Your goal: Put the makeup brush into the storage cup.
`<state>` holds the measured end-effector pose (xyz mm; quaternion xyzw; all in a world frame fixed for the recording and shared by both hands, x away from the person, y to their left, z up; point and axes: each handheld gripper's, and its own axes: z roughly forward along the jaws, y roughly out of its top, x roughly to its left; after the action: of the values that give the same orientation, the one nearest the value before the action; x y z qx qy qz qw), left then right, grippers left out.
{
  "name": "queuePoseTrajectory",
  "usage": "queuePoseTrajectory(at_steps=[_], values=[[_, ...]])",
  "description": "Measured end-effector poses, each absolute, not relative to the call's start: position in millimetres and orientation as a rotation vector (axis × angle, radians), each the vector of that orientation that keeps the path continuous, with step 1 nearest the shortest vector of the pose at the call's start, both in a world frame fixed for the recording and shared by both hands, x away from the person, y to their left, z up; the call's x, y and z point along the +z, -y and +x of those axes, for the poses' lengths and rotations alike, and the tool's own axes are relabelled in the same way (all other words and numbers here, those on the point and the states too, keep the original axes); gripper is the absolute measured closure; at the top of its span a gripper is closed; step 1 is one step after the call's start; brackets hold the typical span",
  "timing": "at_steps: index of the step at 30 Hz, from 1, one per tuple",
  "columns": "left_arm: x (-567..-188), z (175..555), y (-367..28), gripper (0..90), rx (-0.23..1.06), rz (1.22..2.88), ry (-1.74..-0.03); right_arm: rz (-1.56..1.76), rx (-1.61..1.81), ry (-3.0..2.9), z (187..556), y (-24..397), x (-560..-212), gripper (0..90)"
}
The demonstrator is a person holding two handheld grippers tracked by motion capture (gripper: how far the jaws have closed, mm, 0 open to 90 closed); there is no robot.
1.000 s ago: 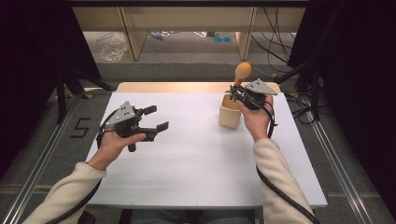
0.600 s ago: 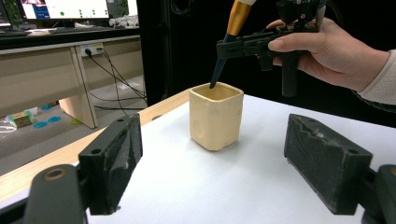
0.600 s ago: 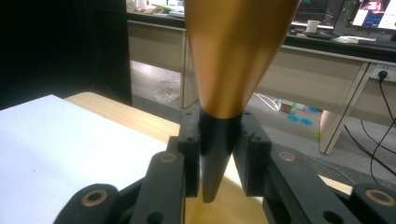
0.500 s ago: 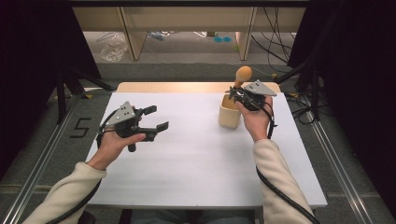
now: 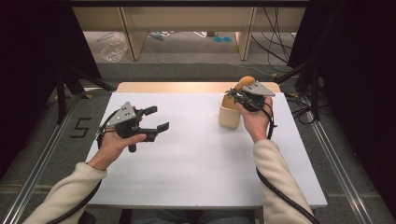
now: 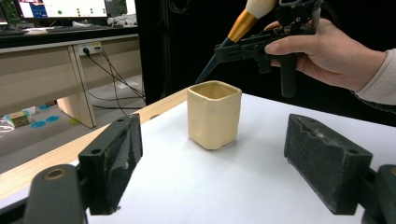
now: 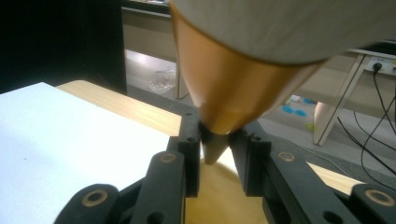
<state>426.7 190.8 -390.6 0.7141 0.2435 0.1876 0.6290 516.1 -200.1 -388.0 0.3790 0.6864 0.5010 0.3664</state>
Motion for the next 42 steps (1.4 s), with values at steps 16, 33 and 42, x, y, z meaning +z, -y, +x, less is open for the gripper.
queuePoseTrajectory(at_steps=[16,33,42], values=[[-391,426,-190,19.3,0.429,1.642,-0.556,1.052,1.242,-1.818,517,202,-398,75.4],[-394,427,-188,19.2,0.425,1.649,-0.554,1.074,1.225,-1.856,521,202,-407,75.4],[-393,426,-188,19.3,0.426,1.649,-0.554,1.095,1.204,-1.872,522,203,-410,75.3]])
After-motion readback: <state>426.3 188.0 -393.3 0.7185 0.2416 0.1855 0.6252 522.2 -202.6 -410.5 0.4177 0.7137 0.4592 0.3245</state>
